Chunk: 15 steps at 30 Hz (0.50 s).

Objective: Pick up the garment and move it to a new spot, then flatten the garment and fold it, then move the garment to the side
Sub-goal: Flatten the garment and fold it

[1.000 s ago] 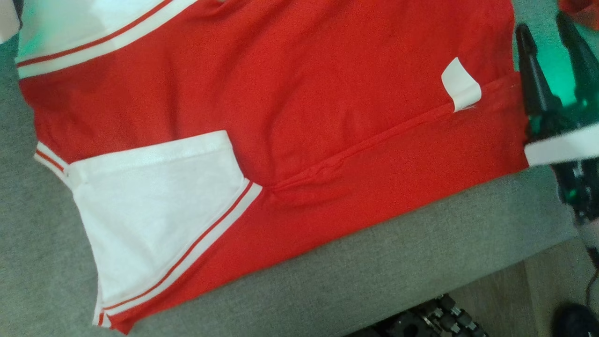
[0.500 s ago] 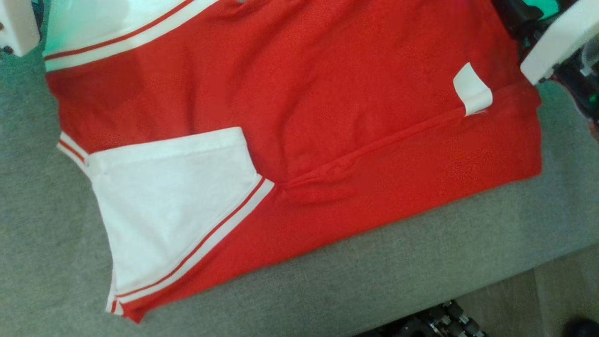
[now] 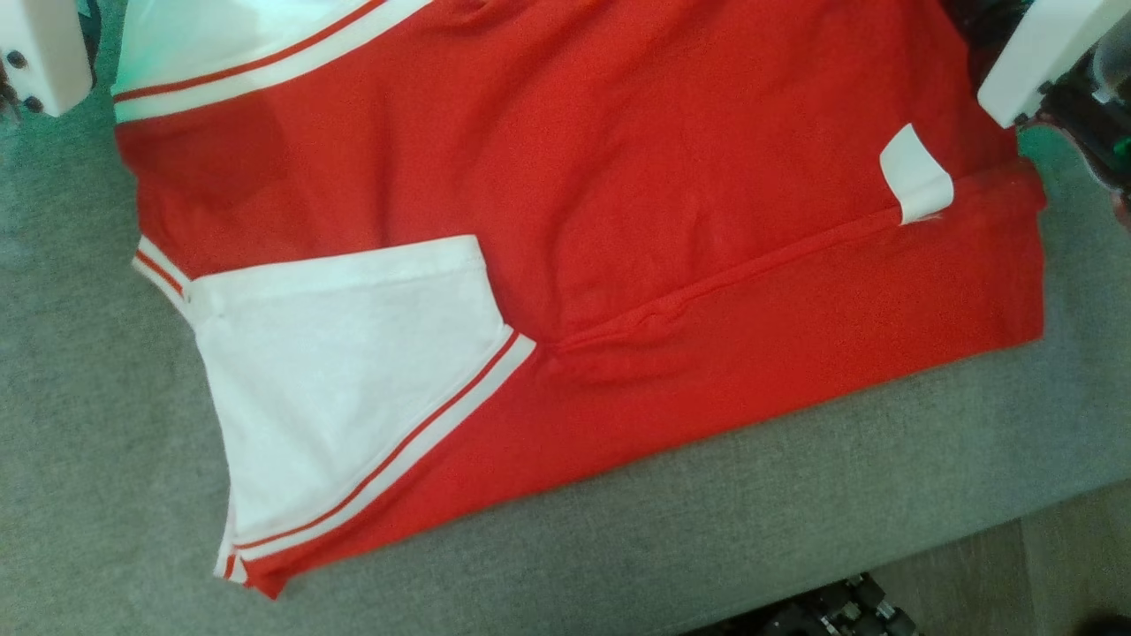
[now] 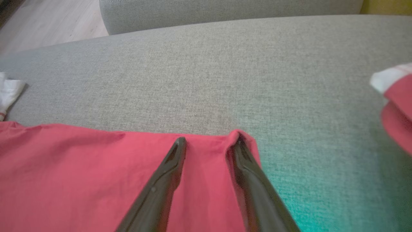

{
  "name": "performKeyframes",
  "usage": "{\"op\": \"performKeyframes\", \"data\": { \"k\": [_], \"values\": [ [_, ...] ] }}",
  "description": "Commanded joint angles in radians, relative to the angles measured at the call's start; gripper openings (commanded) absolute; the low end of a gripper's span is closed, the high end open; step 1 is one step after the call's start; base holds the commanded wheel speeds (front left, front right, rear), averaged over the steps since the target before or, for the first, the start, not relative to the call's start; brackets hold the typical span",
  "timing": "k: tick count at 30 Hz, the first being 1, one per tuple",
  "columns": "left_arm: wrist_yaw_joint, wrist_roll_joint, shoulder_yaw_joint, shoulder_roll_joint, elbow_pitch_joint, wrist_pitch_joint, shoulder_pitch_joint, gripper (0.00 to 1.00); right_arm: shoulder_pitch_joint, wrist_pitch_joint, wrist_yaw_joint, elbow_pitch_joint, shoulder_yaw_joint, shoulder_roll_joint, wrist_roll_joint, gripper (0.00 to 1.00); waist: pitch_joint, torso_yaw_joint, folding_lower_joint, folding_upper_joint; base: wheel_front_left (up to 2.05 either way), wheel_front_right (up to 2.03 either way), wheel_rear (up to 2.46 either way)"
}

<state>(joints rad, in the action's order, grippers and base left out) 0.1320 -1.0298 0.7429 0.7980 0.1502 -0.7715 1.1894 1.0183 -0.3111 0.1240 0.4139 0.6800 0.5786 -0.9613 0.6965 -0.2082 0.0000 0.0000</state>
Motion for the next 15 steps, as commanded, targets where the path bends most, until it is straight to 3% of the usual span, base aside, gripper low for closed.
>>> {"op": "performKeyframes", "data": {
  "k": [1, 6, 7, 15],
  "values": [
    [-0.001, -0.003, -0.041, 0.054, -0.021, 0.012, 0.054, 0.0, 0.008, 0.013, 0.007, -0.011, 0.005, 0.026, -0.01, 0.67, 0.001, 0.003, 0.0, 0.0, 0.0, 0.0, 0.0],
    [-0.001, -0.004, -0.021, 0.053, -0.017, 0.026, 0.065, 0.0, 0.032, 0.038, 0.007, 0.014, 0.028, 0.032, -0.015, 0.24, 0.0, 0.01, 0.0, 0.0, 0.0, 0.0, 0.0],
    [-0.001, -0.005, -0.016, 0.053, -0.016, 0.029, 0.067, 0.0, 0.037, 0.044, 0.007, 0.019, 0.031, 0.032, -0.016, 0.0, -0.001, 0.011, 0.0, 0.0, 0.0, 0.0, 0.0],
    [-0.001, 0.026, 0.018, 0.08, -0.056, 0.167, 0.113, 0.0, 0.068, 0.115, 0.007, 0.032, 0.028, 0.043, -0.056, 0.0, -0.01, 0.016, 0.0, 0.0, 0.0, 0.0, 0.0]
  ]
}}
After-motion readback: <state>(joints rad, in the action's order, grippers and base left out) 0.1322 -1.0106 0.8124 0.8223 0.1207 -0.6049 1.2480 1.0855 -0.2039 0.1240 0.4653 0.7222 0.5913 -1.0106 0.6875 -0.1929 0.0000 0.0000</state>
